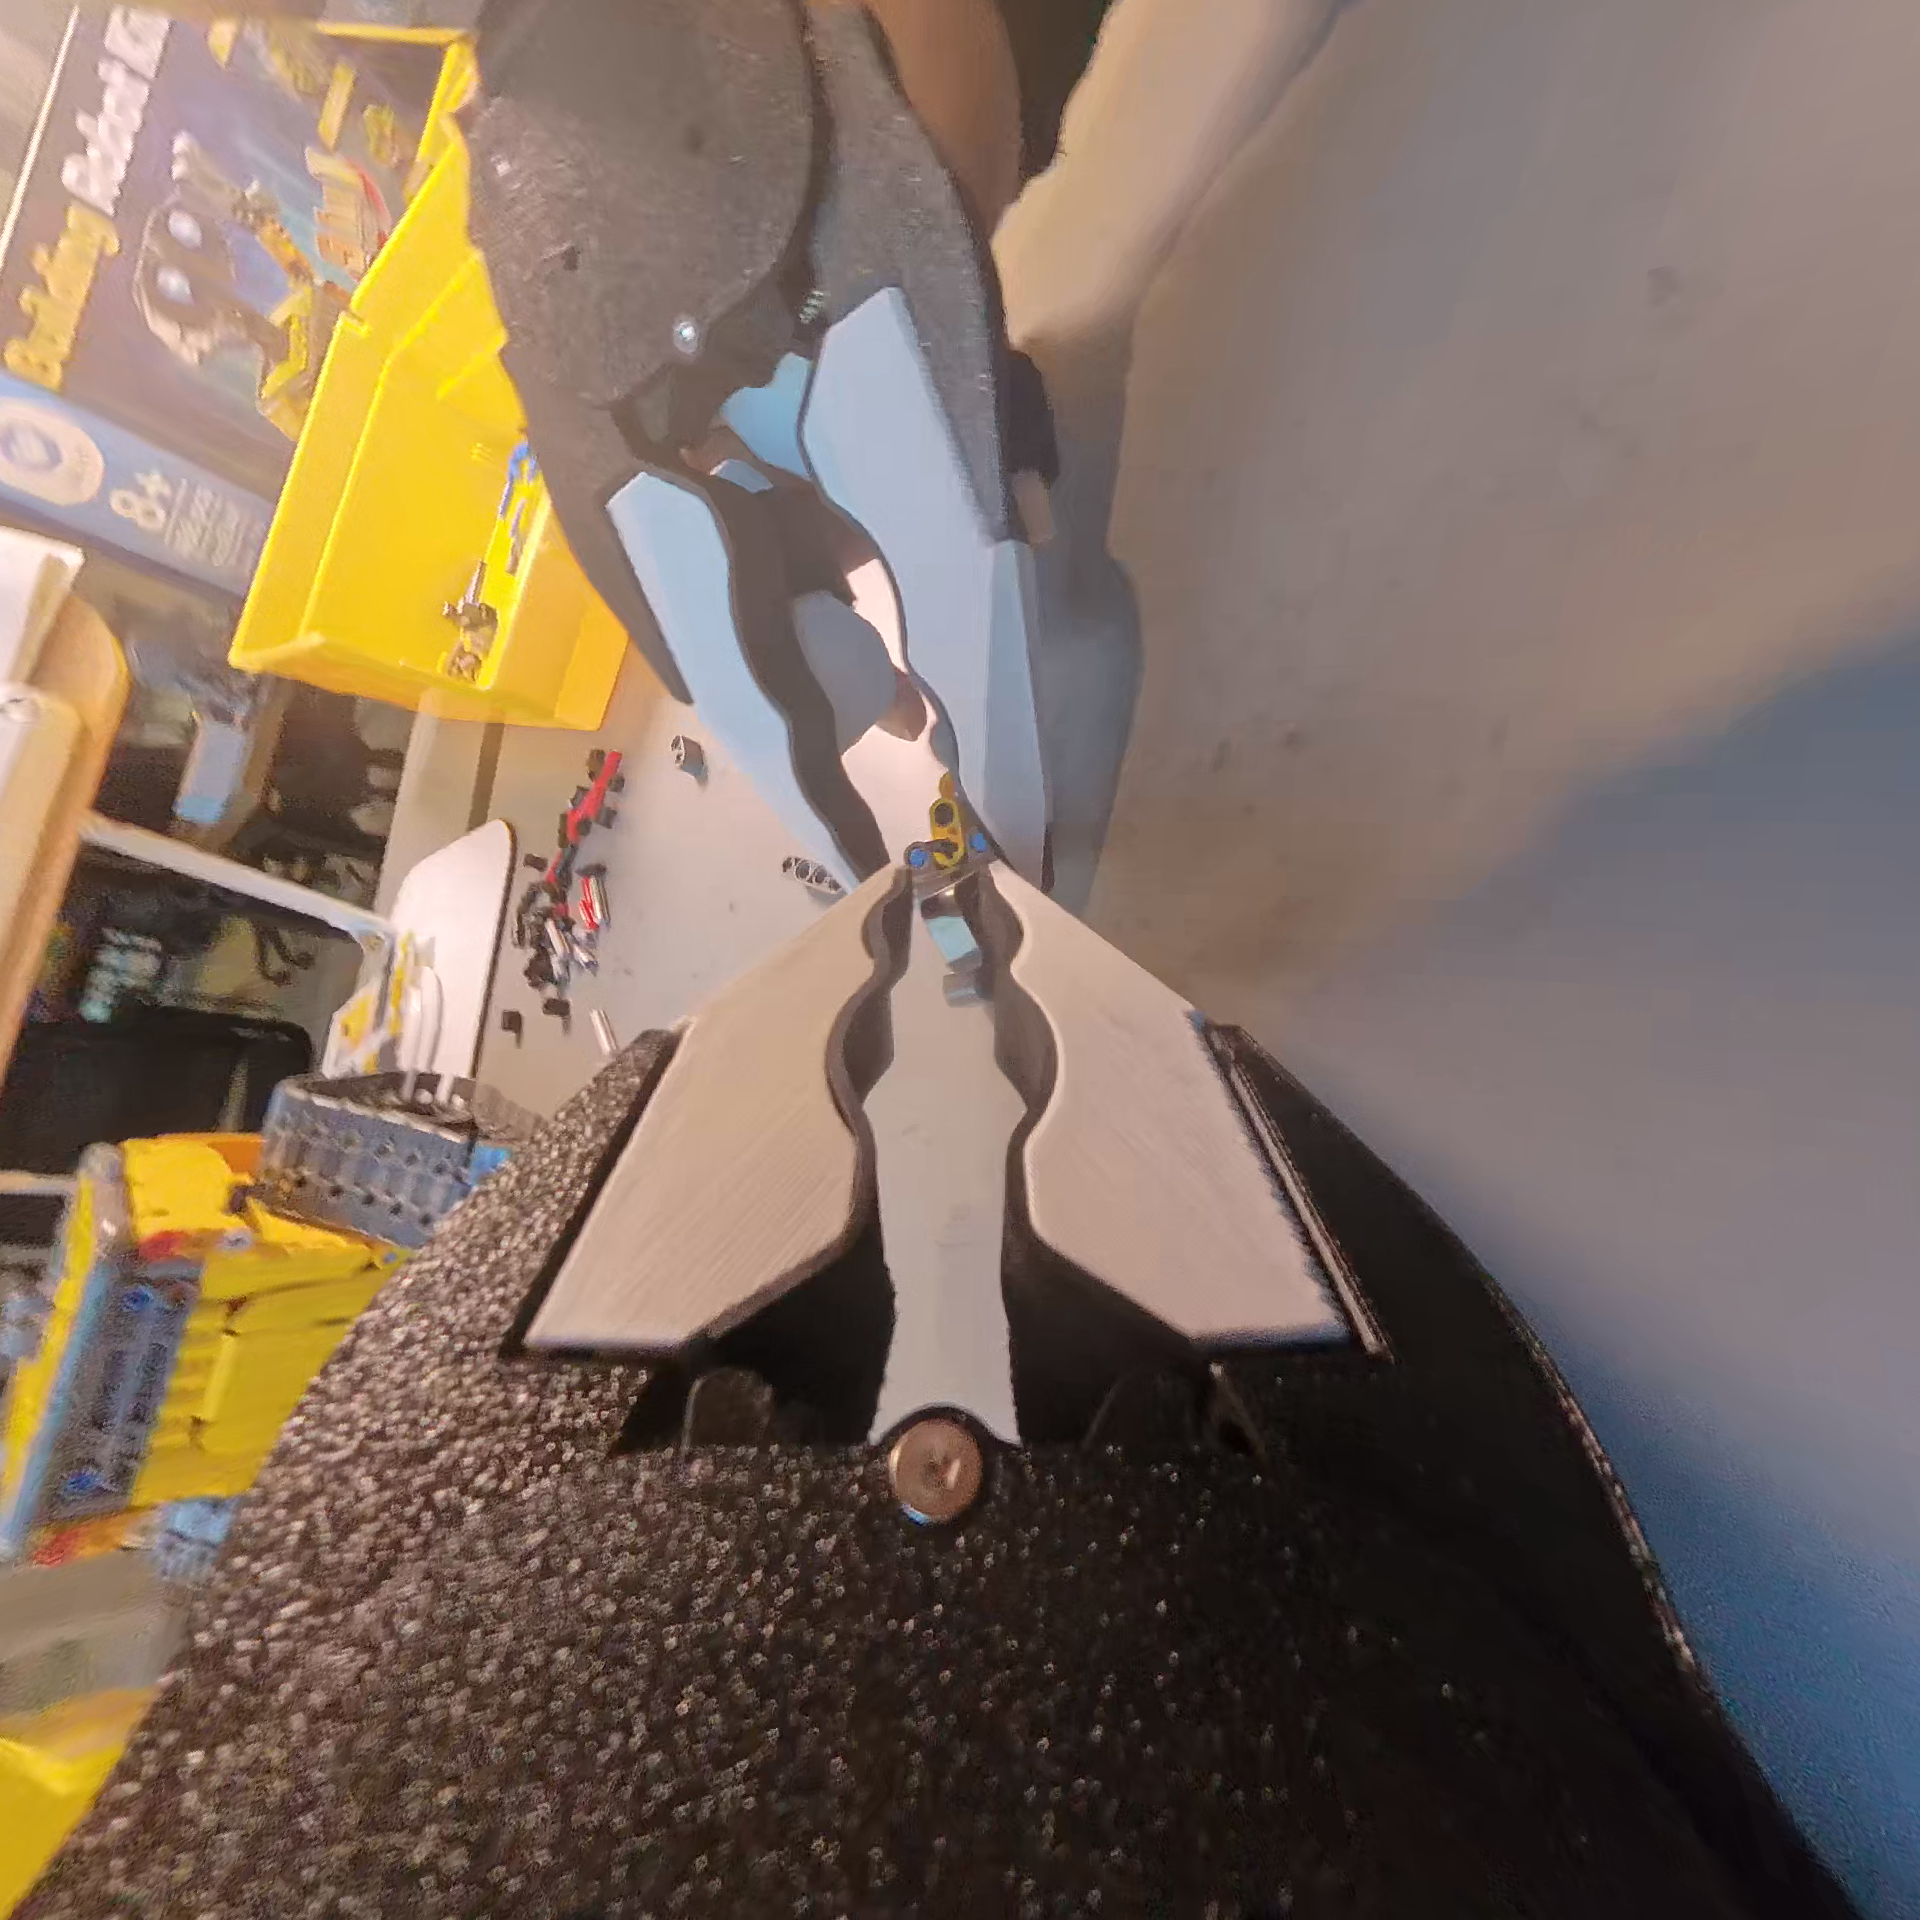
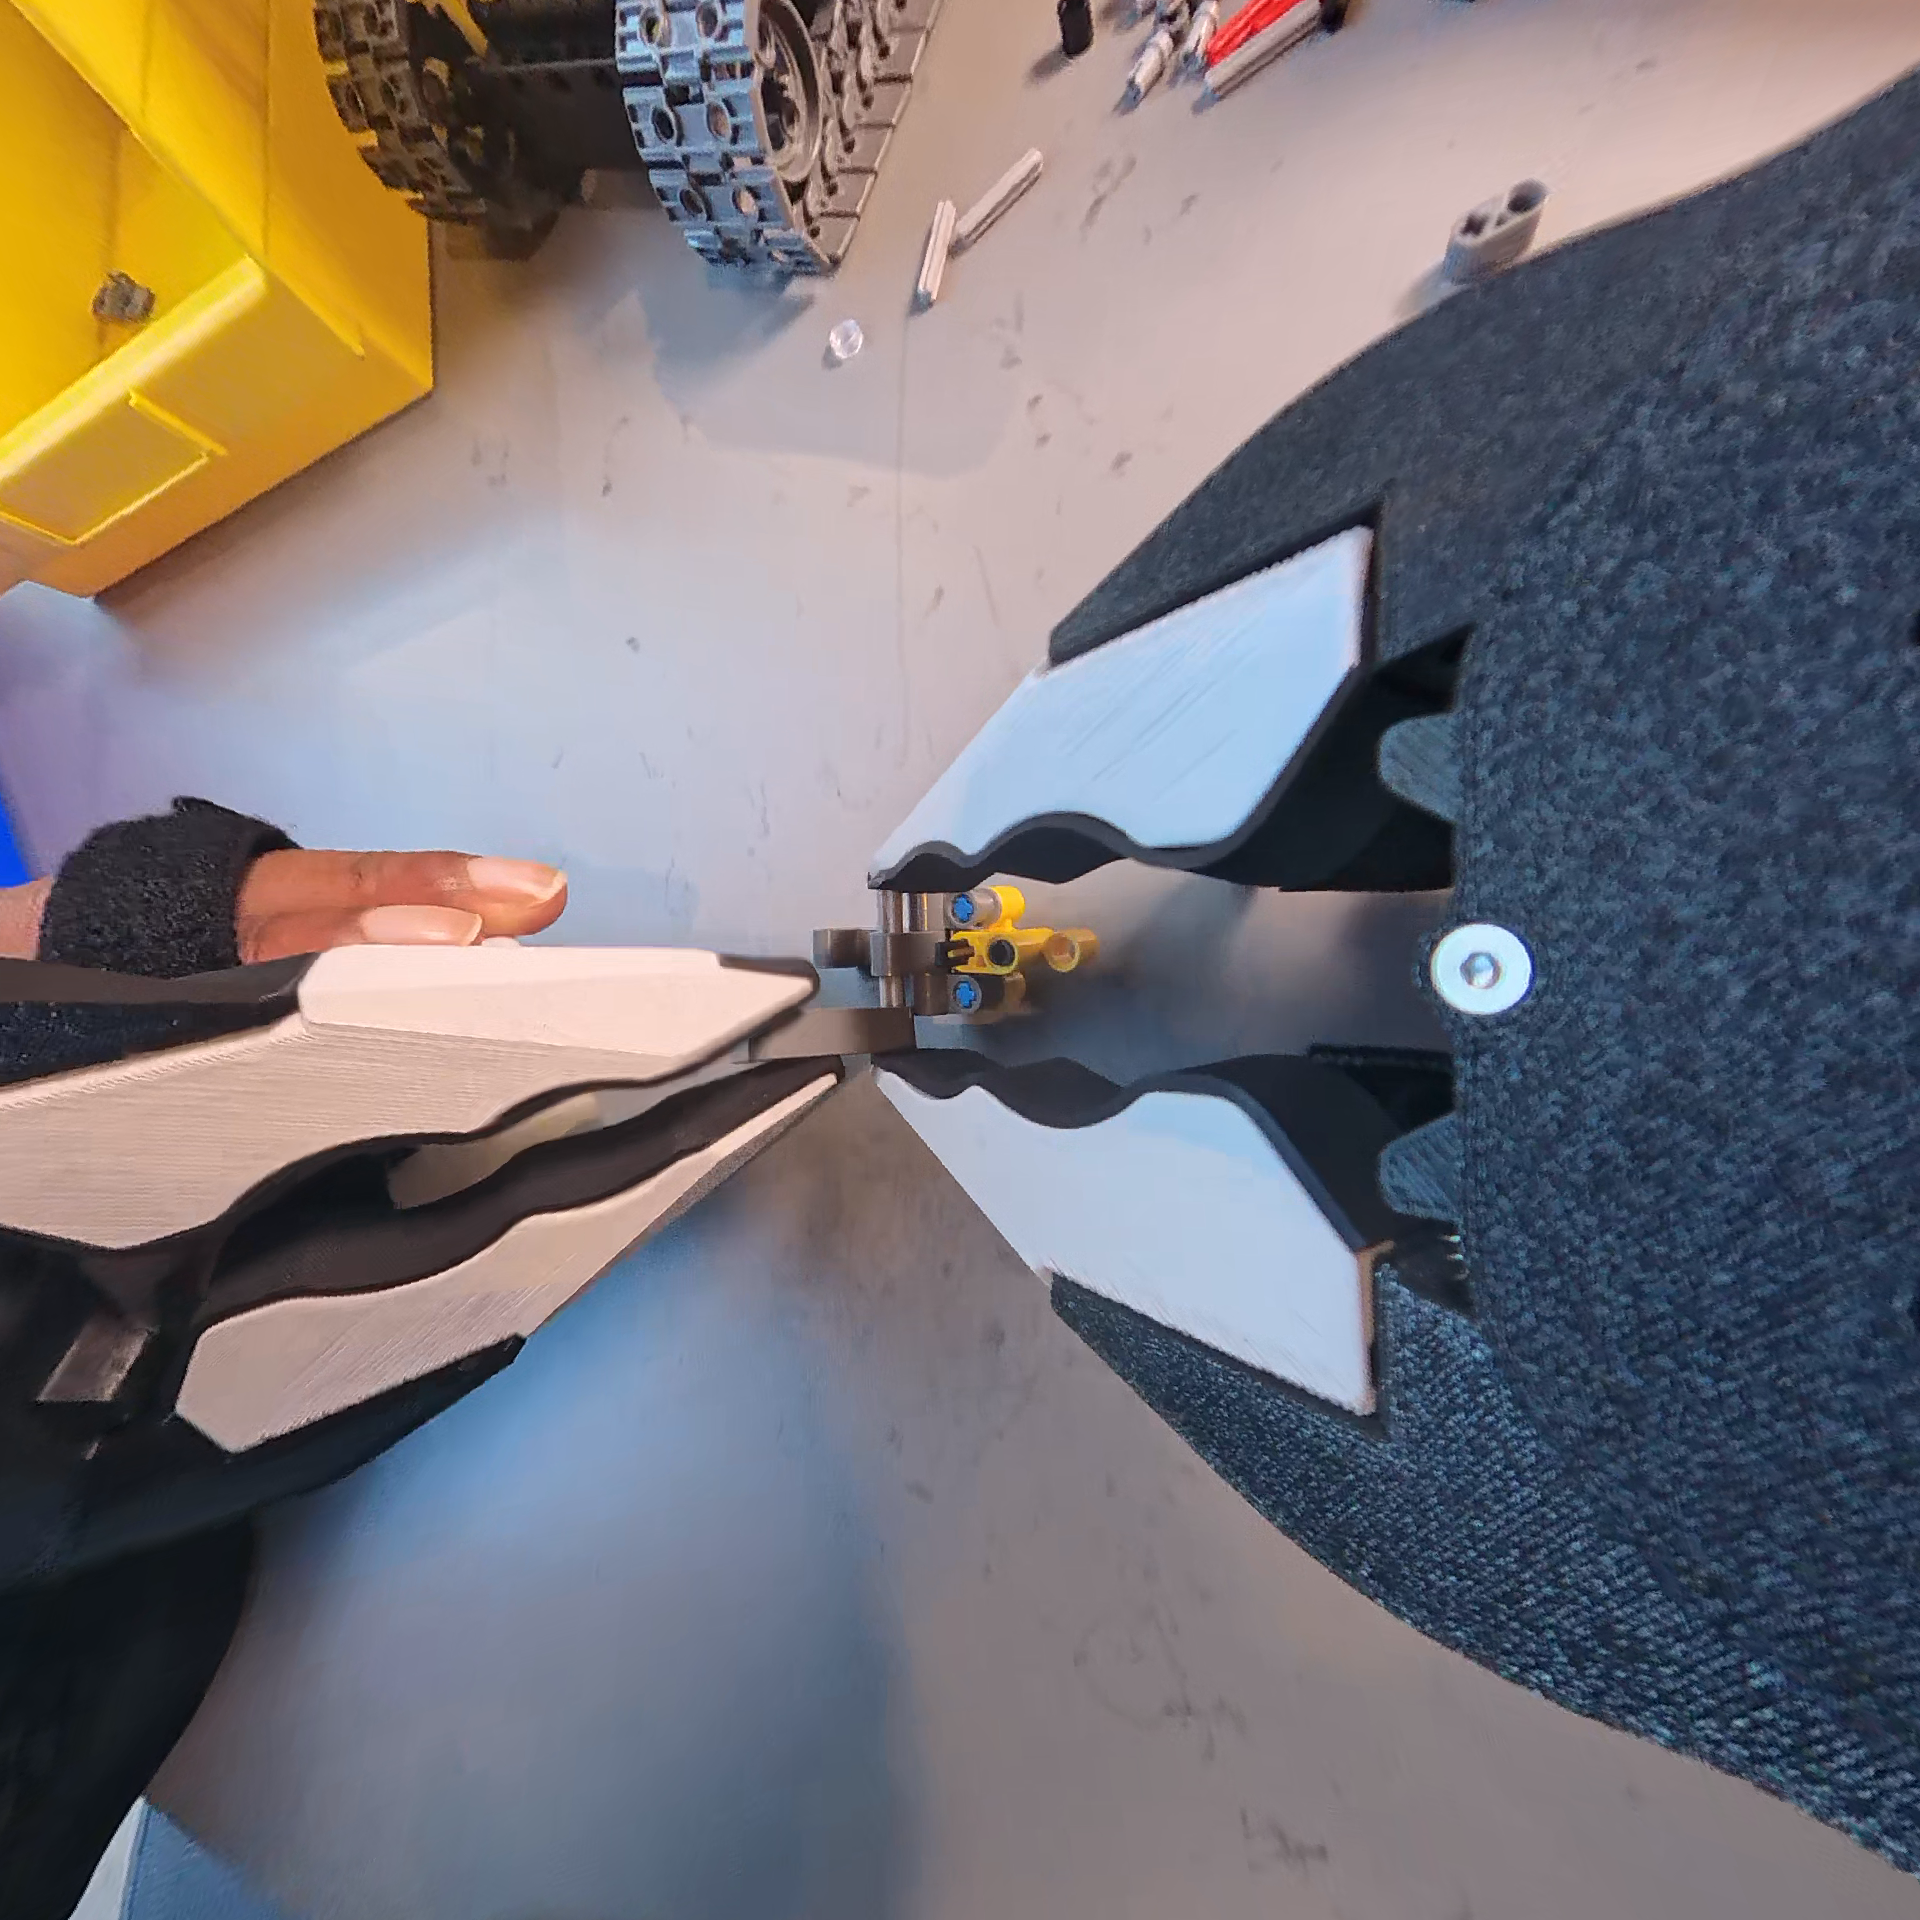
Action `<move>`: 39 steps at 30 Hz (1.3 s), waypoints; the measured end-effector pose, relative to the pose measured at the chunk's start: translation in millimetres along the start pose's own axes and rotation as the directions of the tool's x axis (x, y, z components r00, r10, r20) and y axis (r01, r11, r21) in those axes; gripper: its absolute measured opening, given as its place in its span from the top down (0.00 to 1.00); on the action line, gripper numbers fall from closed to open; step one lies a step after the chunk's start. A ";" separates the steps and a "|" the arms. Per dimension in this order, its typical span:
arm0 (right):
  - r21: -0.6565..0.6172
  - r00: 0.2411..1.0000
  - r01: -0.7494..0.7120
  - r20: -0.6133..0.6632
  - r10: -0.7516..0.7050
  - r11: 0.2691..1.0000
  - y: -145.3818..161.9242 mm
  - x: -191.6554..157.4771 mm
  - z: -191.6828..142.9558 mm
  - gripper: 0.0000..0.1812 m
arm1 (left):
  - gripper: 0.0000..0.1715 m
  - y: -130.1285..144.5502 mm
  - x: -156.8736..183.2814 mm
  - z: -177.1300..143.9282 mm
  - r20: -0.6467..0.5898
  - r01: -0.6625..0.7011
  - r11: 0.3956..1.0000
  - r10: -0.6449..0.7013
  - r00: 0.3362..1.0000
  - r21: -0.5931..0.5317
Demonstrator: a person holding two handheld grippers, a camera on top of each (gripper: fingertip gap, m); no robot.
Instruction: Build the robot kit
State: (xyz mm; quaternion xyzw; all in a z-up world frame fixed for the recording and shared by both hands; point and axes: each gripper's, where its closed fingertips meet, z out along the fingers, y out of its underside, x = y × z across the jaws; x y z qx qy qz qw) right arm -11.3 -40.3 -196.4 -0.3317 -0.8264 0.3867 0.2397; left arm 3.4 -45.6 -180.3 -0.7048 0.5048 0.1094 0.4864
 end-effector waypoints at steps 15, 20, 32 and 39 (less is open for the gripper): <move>-0.012 0.999 -0.020 0.049 0.020 1.000 1.9 -5.1 0.2 0.82 | 0.96 2.6 11.3 3.3 -0.182 0.390 0.920 -0.391 0.902 -0.041; -0.024 0.999 0.024 0.030 -0.023 0.999 3.7 -5.0 1.0 0.82 | 0.96 2.2 11.7 4.6 -0.129 0.262 0.963 -0.267 0.955 -0.055; -0.014 0.998 0.059 -0.014 -0.059 0.998 0.9 -2.4 1.7 0.83 | 0.96 4.9 10.5 2.8 -0.198 0.506 0.859 -0.512 0.836 -0.084; -0.012 0.997 0.068 -0.019 -0.068 0.998 1.6 -3.3 1.2 0.84 | 0.96 5.2 10.8 3.4 -0.135 0.389 0.918 -0.397 0.908 -0.083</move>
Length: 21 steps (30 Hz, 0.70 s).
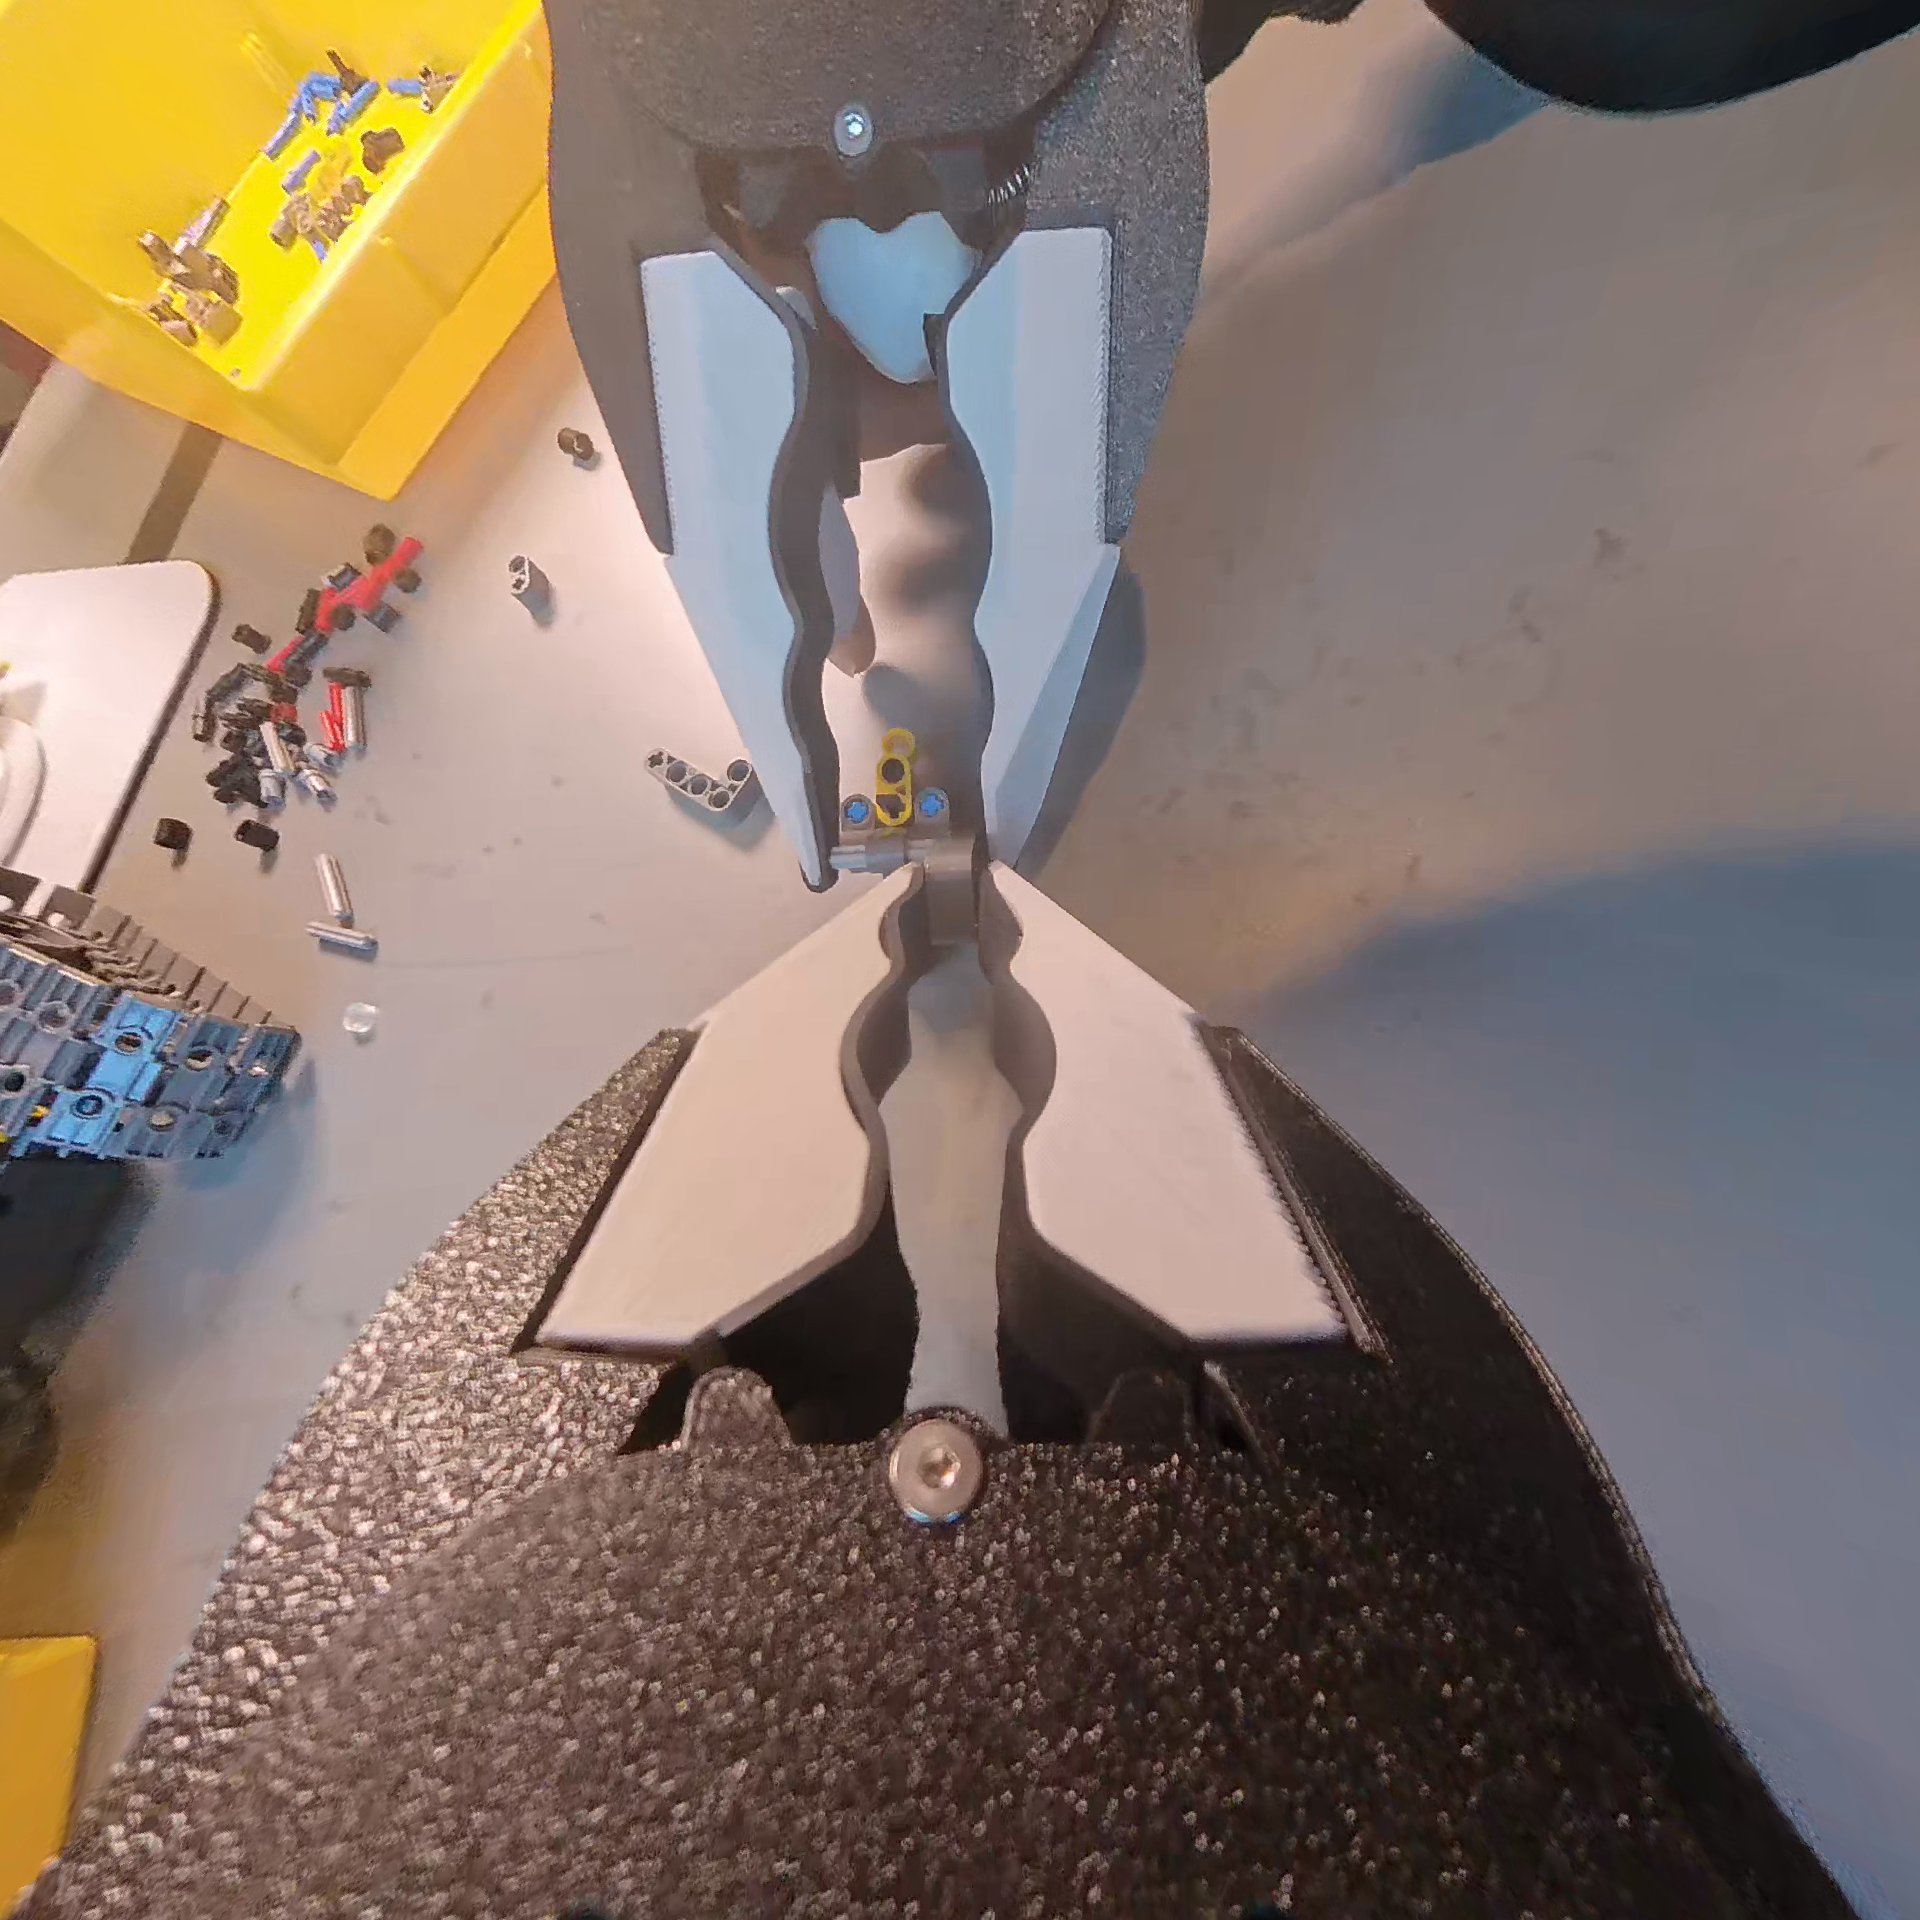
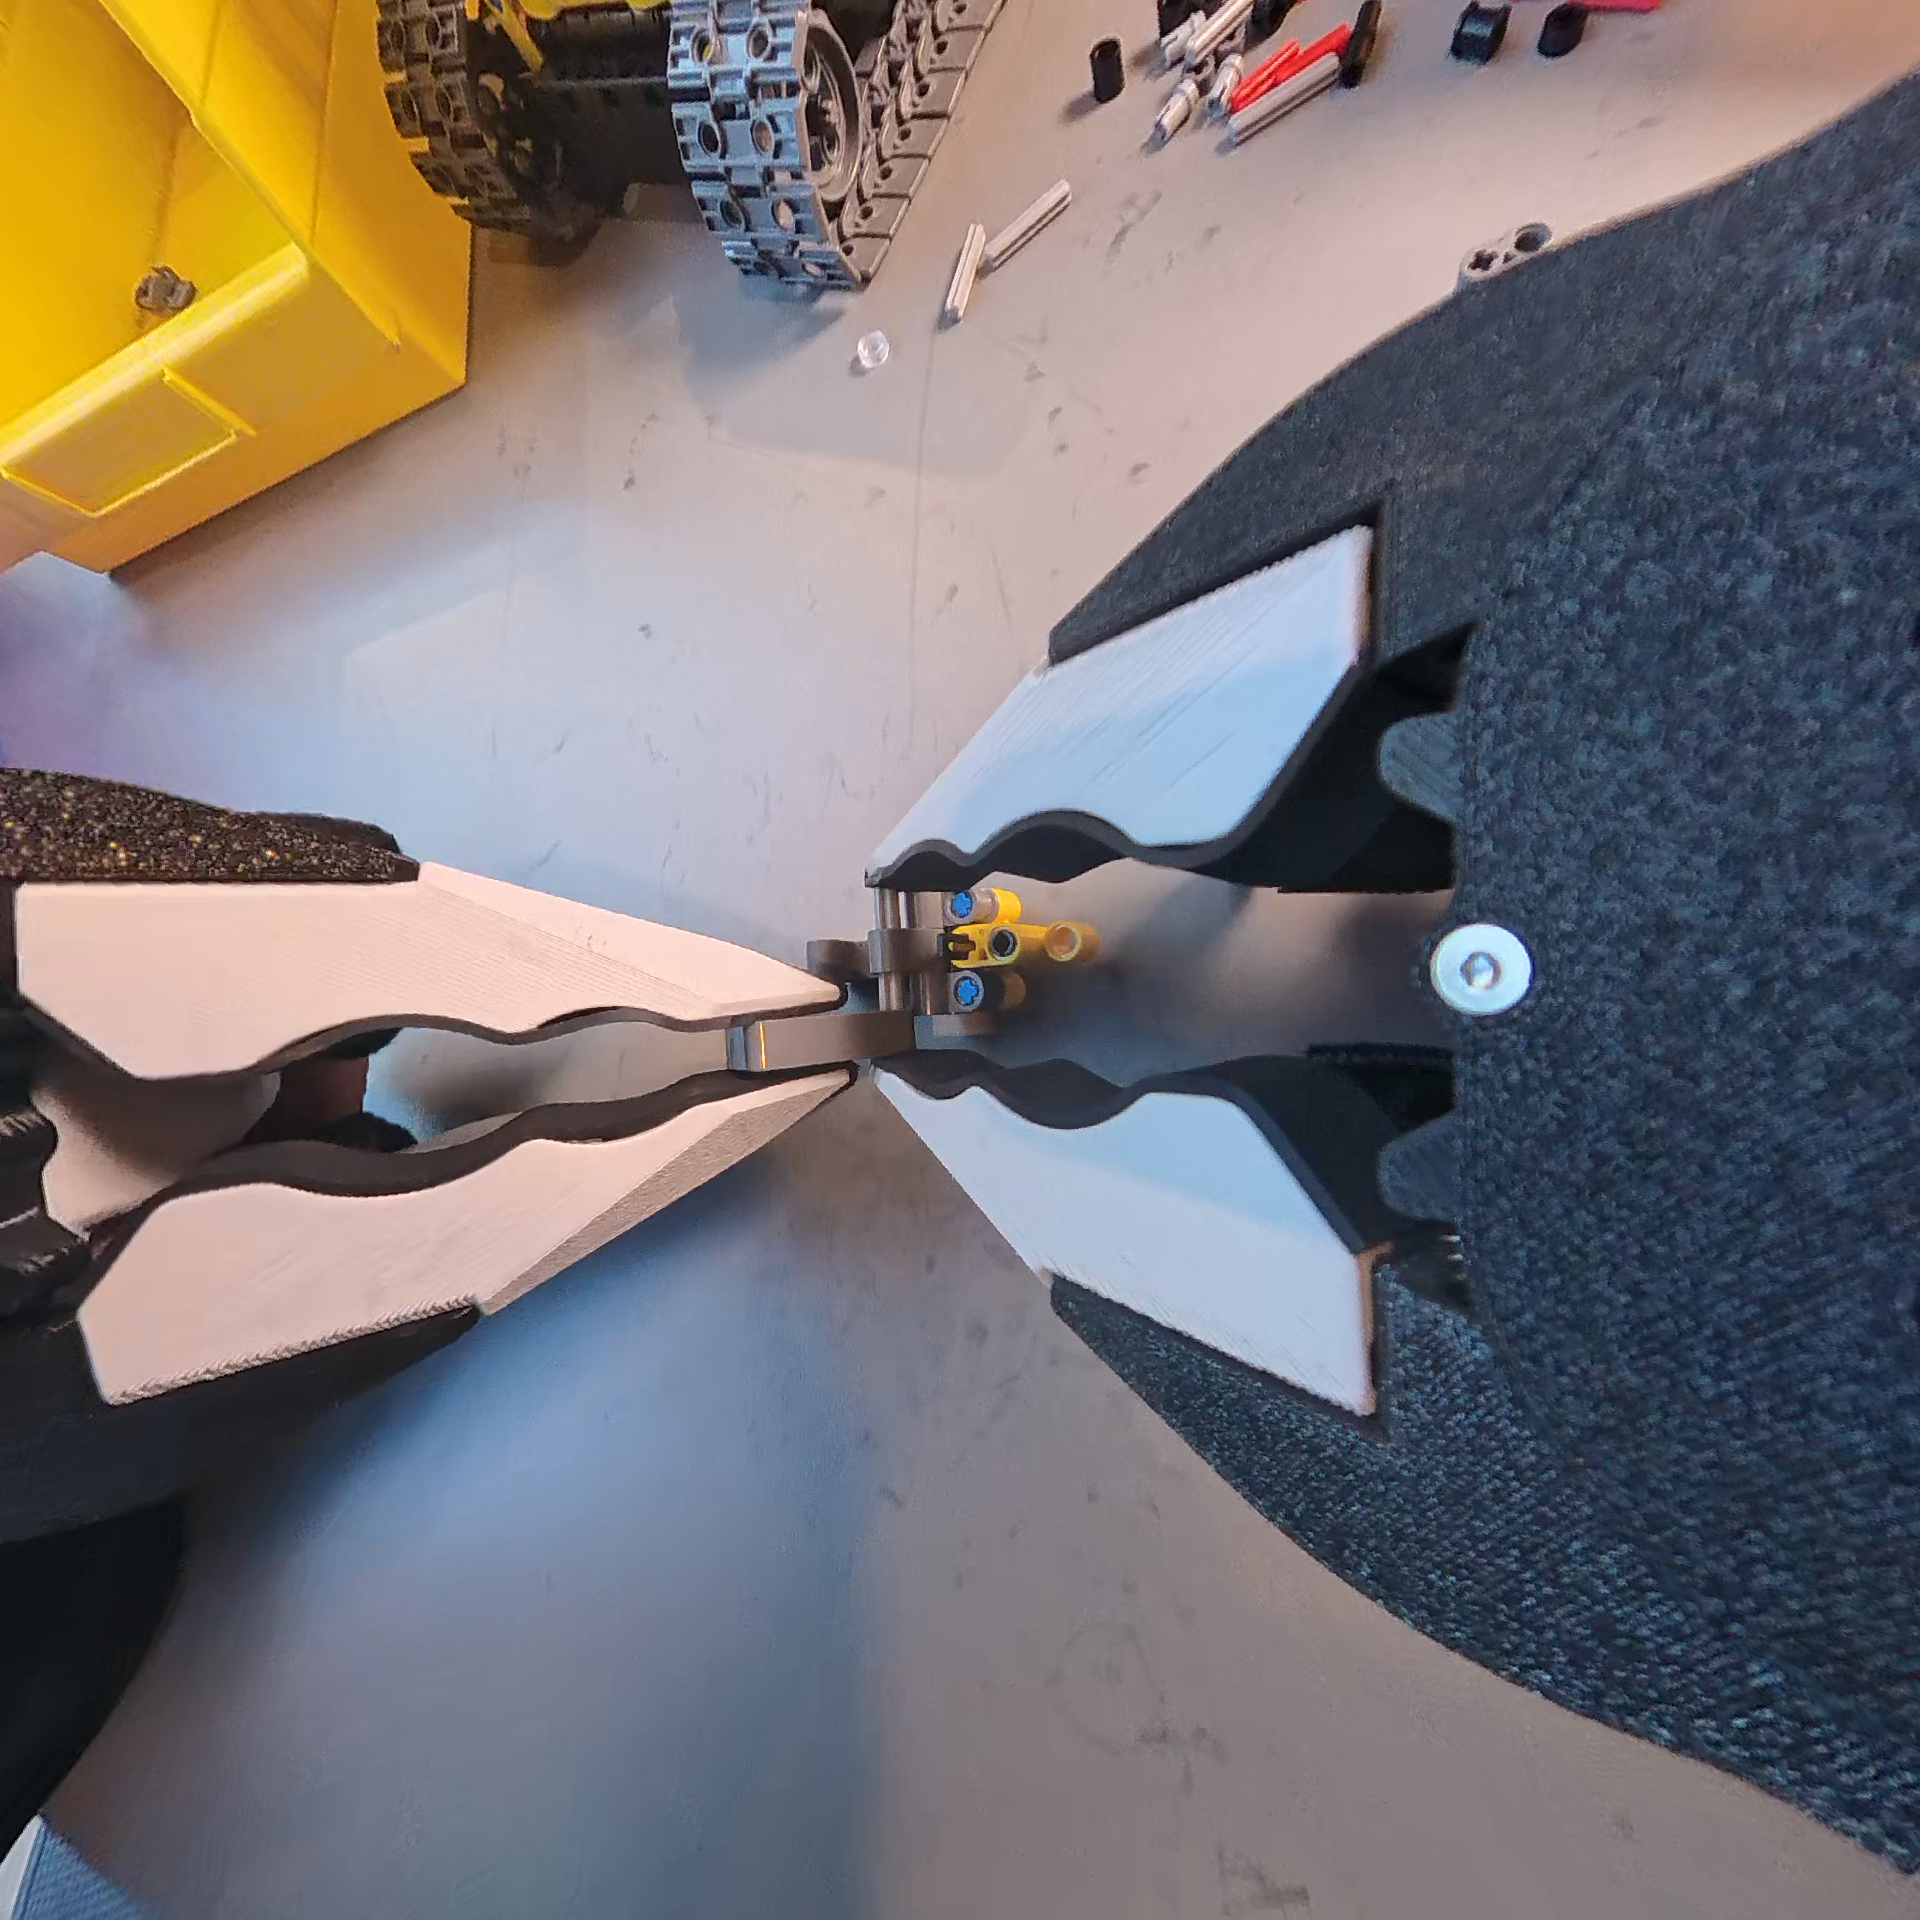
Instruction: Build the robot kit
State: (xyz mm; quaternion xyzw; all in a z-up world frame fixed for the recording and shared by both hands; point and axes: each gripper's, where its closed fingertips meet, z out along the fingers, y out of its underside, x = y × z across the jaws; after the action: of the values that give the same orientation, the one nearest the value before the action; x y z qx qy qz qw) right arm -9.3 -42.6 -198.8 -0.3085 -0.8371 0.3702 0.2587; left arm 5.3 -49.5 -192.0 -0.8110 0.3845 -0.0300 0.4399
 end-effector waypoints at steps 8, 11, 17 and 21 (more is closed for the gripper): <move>0.006 1.000 0.011 -0.010 -0.011 1.000 -1.0 -0.8 -0.7 0.88 | 0.95 0.9 -3.1 0.6 0.070 -0.054 0.998 0.056 0.996 -0.025; 0.000 0.999 0.030 -0.025 -0.030 1.000 -1.0 -2.4 -0.2 0.88 | 0.96 0.5 -1.4 -0.4 0.027 0.011 1.000 -0.011 1.000 -0.010; 0.003 1.000 0.024 -0.009 -0.024 1.000 -0.8 -3.9 -0.4 0.88 | 0.95 -0.4 0.5 -0.3 0.014 -0.018 1.000 0.018 1.000 -0.008; 0.002 1.000 0.003 -0.007 -0.003 1.000 -1.2 -3.5 0.6 0.87 | 0.93 1.4 -0.2 -1.1 0.004 -0.019 1.000 0.019 1.000 -0.005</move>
State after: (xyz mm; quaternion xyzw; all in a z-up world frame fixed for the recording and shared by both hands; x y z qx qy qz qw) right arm -7.7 -45.9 -198.9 -0.3084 -0.8364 0.3694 0.2623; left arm 3.9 -50.6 -192.3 -0.8084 0.3915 -0.0231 0.4389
